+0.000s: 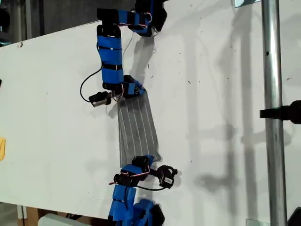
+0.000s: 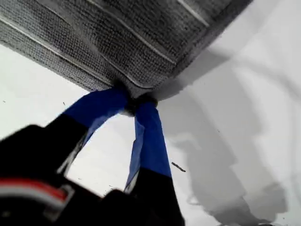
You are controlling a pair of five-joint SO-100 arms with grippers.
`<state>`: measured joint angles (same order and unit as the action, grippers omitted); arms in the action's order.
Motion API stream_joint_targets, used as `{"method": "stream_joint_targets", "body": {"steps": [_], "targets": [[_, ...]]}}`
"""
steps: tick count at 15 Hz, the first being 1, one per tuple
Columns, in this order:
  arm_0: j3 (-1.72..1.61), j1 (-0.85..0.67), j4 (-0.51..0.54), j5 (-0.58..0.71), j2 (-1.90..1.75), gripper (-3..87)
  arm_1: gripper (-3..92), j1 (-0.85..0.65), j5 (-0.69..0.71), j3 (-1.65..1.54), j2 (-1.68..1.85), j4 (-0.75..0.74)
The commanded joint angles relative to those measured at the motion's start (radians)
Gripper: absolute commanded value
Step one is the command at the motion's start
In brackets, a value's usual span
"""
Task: Grasp corners of a towel and fold twice.
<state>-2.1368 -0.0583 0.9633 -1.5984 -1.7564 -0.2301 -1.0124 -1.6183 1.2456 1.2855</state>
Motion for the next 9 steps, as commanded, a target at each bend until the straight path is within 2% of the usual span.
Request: {"method": "stream_joint_targets", "body": {"steps": [1, 2, 6, 7, 9], "targets": [[0.025, 0.018, -0.017, -0.011, -0.002, -2.6, 0.6, 0.000, 0.003, 0.057, 0.032, 0.020], [0.025, 0.018, -0.017, -0.011, -0.003, -2.6, 2.8, -0.002, 0.003, 0.058, 0.054, 0.043], [0.026, 0.017, -0.015, -0.005, -0.006, -2.6, -0.2, 0.014, 0.012, 0.035, 0.058, 0.005], [0.041, 0.018, 0.012, -0.005, -0.014, -2.6, -0.2, 0.017, 0.012, 0.044, 0.101, 0.026], [0.127, 0.012, 0.130, 0.012, -0.026, -2.6, -0.2, -0.005, 0.028, 0.044, 0.221, 0.075]]}}
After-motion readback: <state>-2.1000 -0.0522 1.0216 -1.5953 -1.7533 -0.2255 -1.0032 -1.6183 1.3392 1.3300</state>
